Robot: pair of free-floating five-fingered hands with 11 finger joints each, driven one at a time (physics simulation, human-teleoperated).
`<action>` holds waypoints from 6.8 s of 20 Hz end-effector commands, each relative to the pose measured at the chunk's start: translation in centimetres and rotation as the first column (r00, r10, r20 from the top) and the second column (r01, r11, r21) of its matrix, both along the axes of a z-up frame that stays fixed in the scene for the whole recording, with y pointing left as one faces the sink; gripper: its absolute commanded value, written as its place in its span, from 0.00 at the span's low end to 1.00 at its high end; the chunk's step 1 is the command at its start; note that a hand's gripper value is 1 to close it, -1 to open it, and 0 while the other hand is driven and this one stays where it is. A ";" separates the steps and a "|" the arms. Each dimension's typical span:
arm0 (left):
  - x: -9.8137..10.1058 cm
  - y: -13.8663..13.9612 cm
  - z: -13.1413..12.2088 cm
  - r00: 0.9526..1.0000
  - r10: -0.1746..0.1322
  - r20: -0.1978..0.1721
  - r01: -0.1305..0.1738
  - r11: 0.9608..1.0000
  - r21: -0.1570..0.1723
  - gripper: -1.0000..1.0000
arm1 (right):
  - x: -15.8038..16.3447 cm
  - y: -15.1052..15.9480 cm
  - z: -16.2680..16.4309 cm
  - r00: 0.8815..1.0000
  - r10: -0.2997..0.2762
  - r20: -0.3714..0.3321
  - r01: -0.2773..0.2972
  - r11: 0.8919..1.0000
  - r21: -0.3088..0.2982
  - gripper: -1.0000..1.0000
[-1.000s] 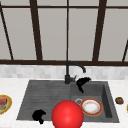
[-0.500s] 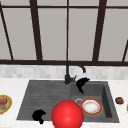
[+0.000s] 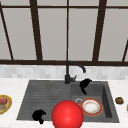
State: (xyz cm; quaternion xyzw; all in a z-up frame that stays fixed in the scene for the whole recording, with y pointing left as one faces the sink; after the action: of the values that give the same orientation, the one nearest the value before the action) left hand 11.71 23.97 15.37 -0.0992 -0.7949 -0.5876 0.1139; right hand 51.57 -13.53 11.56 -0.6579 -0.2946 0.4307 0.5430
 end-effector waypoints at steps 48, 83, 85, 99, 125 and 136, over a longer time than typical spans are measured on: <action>0.0 0.0 0.0 1.000 0.000 0.000 0.000 1.000 0.000 0.50 | -15.1 -15.0 11.7 0.940 0.254 -0.227 -0.141 0.897 0.419 0.00; 0.0 0.0 0.0 1.000 0.000 0.000 0.000 1.000 0.000 0.50 | -23.9 -31.5 20.0 0.787 0.367 -0.495 -0.026 0.823 0.568 0.00; 0.0 0.0 0.0 1.000 0.000 0.000 0.000 1.000 0.000 0.50 | -25.0 -32.4 20.9 0.787 0.372 -0.492 -0.023 0.815 0.579 0.00; 0.0 0.0 0.0 1.000 0.000 0.000 0.000 1.000 0.000 0.50 | -30.4 -40.0 22.7 0.783 0.403 -0.474 -0.022 0.779 0.627 0.00; 0.0 0.0 0.0 1.000 0.000 0.000 0.000 1.000 0.000 0.50 | -33.9 -51.7 11.3 0.749 0.598 -0.284 -0.279 0.675 0.683 0.00; 0.0 0.0 0.0 1.000 0.000 0.000 0.000 1.000 0.000 0.50 | -28.4 -54.5 7.8 0.713 0.639 -0.289 -0.287 0.642 0.711 0.00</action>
State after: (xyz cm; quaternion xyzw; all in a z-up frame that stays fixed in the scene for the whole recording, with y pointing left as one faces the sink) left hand 11.71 23.97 15.37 -0.0992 -0.7949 -0.5876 0.1139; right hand 21.37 -67.51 20.12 -0.2073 -0.4215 0.5807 0.6649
